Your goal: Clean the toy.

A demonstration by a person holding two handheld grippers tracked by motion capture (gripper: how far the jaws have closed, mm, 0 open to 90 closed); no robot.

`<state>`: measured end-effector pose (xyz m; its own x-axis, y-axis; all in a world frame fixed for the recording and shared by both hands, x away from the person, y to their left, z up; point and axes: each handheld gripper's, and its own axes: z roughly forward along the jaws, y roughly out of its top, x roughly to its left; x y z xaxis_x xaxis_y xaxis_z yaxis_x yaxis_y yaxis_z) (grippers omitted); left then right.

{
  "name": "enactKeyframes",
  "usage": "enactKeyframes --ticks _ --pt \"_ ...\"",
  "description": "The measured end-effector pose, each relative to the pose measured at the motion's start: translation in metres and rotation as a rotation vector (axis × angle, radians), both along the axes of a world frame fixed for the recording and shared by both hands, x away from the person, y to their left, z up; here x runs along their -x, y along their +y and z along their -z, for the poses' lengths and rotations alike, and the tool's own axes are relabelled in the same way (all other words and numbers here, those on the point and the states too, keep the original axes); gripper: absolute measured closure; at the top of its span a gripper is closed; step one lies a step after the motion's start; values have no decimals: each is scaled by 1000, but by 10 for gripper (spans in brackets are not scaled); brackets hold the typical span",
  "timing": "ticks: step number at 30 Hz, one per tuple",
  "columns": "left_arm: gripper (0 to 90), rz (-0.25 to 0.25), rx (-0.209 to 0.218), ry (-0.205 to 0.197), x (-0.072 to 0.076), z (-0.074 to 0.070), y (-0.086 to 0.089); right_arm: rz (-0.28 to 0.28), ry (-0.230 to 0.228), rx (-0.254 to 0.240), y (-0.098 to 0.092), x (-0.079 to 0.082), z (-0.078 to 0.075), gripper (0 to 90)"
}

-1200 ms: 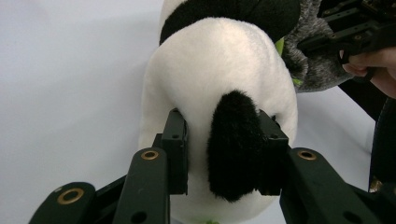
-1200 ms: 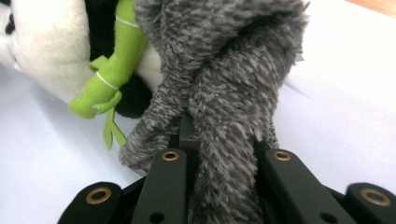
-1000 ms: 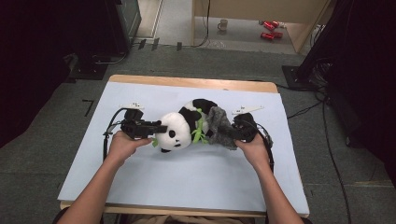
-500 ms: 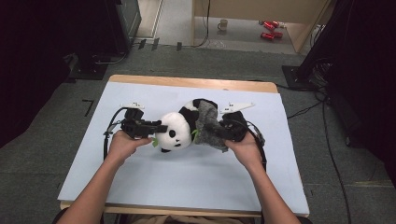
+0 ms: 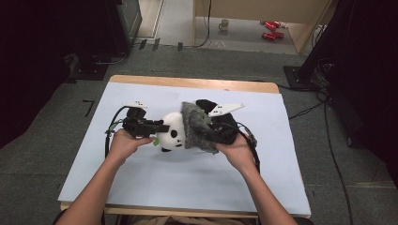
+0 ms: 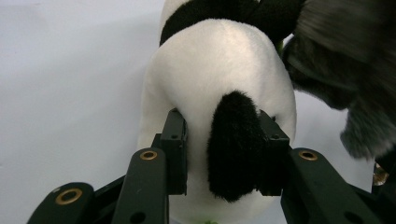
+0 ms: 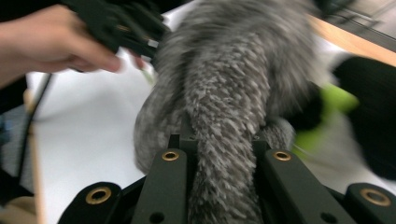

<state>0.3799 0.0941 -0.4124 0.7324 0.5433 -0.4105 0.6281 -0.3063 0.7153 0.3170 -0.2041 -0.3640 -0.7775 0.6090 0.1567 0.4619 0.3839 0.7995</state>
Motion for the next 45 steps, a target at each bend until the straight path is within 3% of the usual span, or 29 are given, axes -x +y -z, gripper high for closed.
enactKeyframes --ticks 3,7,12,16,19,25,32,34,42,45 --pt "636 -2 -5 16 -4 -2 0 -78 -2 -17 17 8 -2 780" --pt "636 7 -14 15 -6 -4 -1 -172 30 59 42 16 13 780" --pt "636 5 -15 16 -6 -5 -2 -234 67 92 61 16 34 779" --pt "637 -2 -23 14 -3 -5 -3 -218 86 121 70 6 47 780" --pt "638 -6 -34 13 -3 -3 -2 -211 116 114 70 -2 57 783" --pt "637 -3 -32 17 -2 -2 -2 -205 106 148 72 1 63 786" --pt "634 -6 -21 25 -3 -1 -1 -188 136 207 74 5 79 785" --pt "633 -8 -17 30 -4 -1 0 -191 147 200 73 7 78 785" --pt "630 0 -24 33 -5 -7 -4 -295 93 167 95 23 54 784" --pt "629 4 -27 36 -5 -6 -4 -277 59 161 102 22 47 784"
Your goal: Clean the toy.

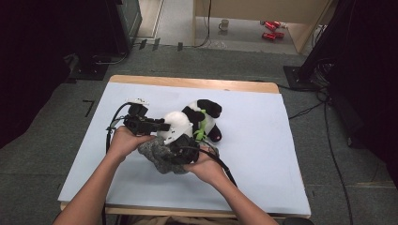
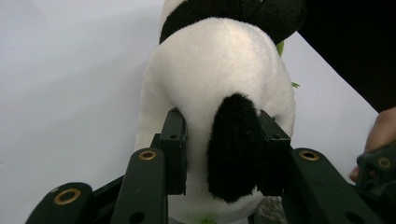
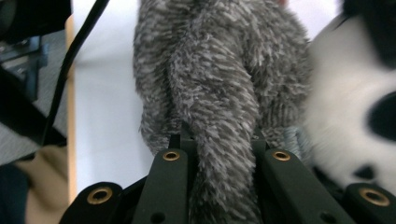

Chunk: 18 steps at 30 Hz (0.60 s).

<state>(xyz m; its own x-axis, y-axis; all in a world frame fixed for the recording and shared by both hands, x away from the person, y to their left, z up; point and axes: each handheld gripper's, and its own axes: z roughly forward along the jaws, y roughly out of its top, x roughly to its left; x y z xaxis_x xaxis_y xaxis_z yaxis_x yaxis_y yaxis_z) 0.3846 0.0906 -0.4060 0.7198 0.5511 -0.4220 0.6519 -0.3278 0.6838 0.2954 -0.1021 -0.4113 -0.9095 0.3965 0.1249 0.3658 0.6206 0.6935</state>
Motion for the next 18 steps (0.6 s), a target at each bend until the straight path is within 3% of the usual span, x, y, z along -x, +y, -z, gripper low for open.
enactKeyframes --ticks 6,9,15,18 --pt "630 1 -15 -10 3 0 -2 74 9 4 1 -16 11 787" --pt "628 6 -28 -10 4 1 -2 71 12 19 3 -18 20 789" --pt "629 -1 -19 -11 4 1 -1 77 42 85 -1 -20 38 790" --pt "630 -5 -8 -8 4 2 0 86 60 89 -7 -22 44 790"
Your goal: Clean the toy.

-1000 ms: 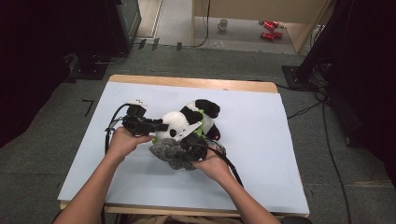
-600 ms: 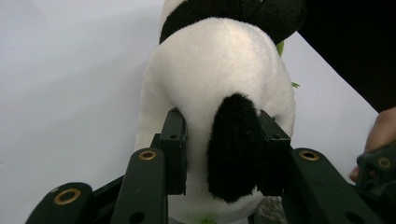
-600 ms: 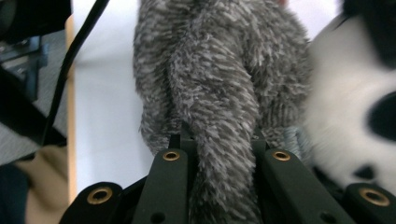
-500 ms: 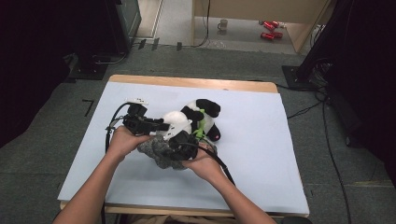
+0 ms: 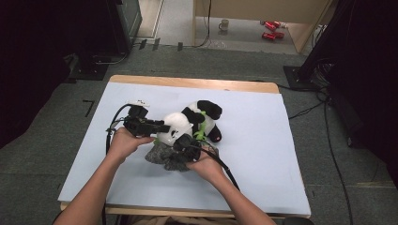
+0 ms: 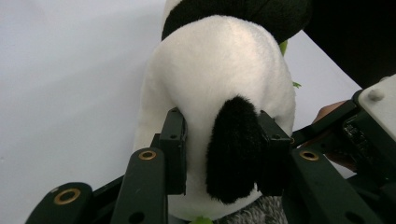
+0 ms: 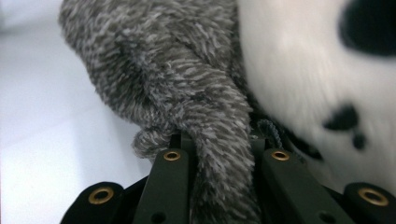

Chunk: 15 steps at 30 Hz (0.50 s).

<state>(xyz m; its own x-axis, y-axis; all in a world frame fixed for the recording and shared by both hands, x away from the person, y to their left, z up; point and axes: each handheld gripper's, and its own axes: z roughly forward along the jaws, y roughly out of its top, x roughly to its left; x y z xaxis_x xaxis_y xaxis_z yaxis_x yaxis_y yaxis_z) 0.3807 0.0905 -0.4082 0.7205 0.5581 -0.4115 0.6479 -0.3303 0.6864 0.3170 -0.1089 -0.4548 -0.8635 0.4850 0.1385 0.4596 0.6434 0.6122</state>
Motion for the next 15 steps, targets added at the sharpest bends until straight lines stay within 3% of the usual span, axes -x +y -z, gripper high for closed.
enactKeyframes --ticks 7,15 --pt "634 -4 7 0 1 1 1 8 -15 2 -3 4 -10 790" --pt "636 -9 10 4 0 2 2 53 -21 -43 -27 0 -28 790"
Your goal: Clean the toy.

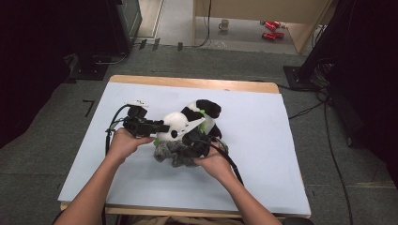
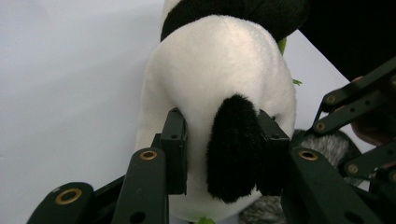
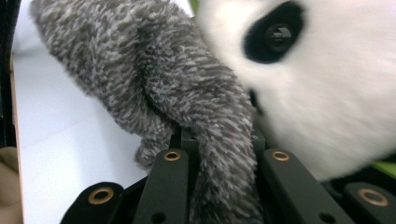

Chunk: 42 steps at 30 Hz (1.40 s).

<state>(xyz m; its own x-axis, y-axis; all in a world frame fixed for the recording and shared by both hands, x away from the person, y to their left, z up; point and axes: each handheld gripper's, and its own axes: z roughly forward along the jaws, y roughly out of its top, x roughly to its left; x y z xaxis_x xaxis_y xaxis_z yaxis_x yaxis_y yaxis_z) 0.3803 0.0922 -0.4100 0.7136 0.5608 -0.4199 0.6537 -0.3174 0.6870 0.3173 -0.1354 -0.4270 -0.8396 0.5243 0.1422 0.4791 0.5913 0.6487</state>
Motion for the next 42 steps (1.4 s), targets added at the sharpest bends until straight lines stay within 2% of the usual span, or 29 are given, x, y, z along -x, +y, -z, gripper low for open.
enactKeyframes --ticks 4,13,14,16,19,30,35,42 --pt "635 -3 3 -4 0 1 1 14 -22 -11 -10 -2 -6 790" --pt "629 4 -5 -18 0 2 3 48 -37 -46 -32 -3 -16 788" --pt "628 6 -6 -21 0 2 3 45 -32 -52 -34 -2 -18 787" --pt "626 7 -8 -27 0 2 3 3 -9 -85 -38 0 -19 786" --pt "624 6 -6 -28 0 2 3 -3 -24 -66 -41 5 -22 786" --pt "609 13 -10 -68 1 2 4 71 -61 -91 -76 -2 -33 783" --pt "600 9 -11 -79 1 2 4 109 -59 -103 -94 -5 -37 783" --pt "605 2 -9 -75 -3 3 6 143 -65 -108 -113 -6 -41 782"
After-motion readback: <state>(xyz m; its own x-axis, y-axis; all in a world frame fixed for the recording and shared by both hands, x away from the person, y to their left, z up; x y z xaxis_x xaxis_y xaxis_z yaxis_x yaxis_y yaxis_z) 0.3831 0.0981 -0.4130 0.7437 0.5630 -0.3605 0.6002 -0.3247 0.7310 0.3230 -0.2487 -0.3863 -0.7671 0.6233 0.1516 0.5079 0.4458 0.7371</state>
